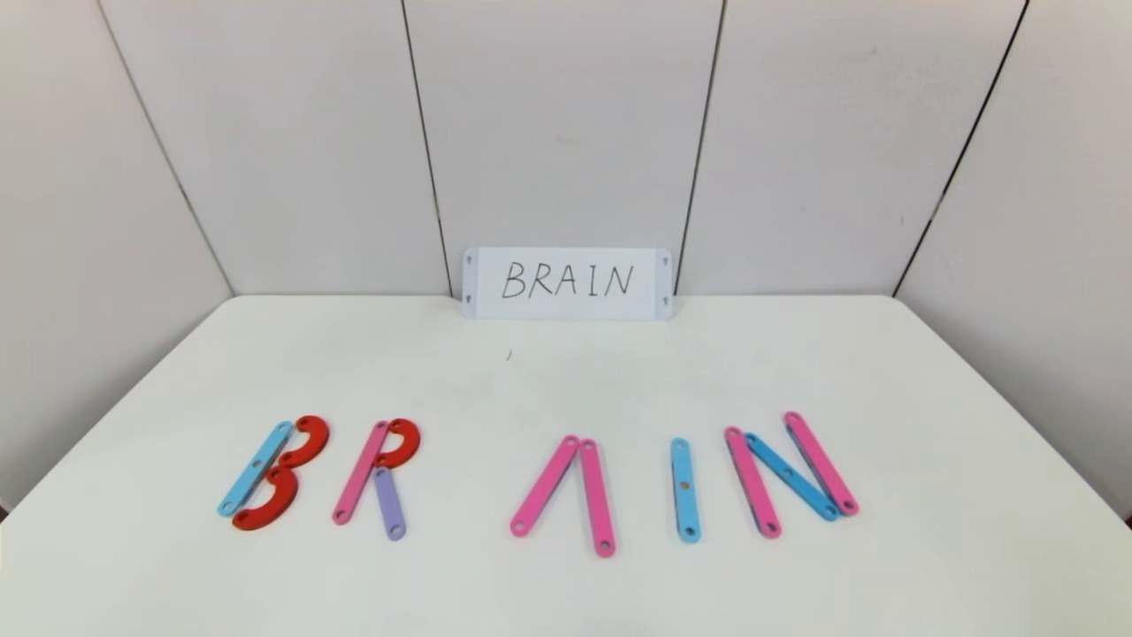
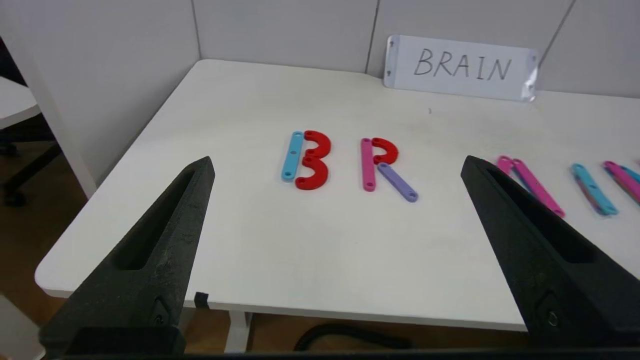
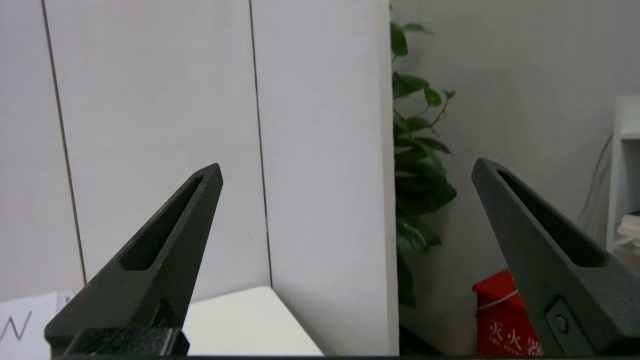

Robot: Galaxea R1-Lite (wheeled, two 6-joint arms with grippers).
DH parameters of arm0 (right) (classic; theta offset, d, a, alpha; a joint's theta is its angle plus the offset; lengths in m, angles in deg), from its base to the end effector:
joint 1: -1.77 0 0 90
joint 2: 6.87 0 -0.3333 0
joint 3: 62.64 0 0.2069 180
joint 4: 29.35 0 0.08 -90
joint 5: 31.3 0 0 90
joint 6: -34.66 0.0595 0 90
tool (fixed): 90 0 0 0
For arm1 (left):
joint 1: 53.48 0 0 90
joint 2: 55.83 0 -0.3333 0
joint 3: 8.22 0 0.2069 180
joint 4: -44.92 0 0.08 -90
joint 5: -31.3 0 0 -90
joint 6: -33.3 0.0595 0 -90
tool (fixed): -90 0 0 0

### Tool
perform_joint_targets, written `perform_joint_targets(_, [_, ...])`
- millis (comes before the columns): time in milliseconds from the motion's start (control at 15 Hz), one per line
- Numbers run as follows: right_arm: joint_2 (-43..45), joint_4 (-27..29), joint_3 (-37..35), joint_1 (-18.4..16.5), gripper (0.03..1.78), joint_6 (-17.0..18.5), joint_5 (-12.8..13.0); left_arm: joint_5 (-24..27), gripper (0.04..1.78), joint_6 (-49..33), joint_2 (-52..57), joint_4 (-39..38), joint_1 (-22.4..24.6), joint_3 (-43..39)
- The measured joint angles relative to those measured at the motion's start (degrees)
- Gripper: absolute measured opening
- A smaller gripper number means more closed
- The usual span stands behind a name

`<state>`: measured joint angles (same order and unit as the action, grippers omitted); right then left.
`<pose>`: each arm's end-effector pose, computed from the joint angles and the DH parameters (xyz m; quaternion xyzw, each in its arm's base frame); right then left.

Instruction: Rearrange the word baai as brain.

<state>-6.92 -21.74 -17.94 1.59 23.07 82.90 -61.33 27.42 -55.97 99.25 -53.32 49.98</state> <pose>-0.0790 -0.0241 0.2266 -0.0278 -0.2889 -0.2306 0.9288 -0.0847 0.0025 0.1855 -0.0519 -0.0337 0.0226 0.9978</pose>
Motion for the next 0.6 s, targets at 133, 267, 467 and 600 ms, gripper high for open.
perform_joint_targets(133, [0.0, -5.35, -9.48, 0.0, 1.74, 0.51, -1.82, -1.63, 1.73, 0.55, 0.0, -9.85, 0.0, -9.75])
perform_joint_targets(267, [0.0, -9.16, -17.27, 0.0, 1.74, 1.1, -4.94, -0.41, 1.73, 0.71, 0.0, -15.74, 0.0, -15.81])
perform_joint_targets(467, [0.0, -9.55, -22.52, 0.0, 1.74, 2.52, -10.17, 0.82, 1.73, 0.49, 0.0, -17.07, 0.0, -20.94])
perform_joint_targets(600, [0.0, -8.13, -23.13, 0.0, 1.74, 2.94, -12.68, 1.93, 1.73, 0.99, 0.0, -17.48, 0.0, -22.74])
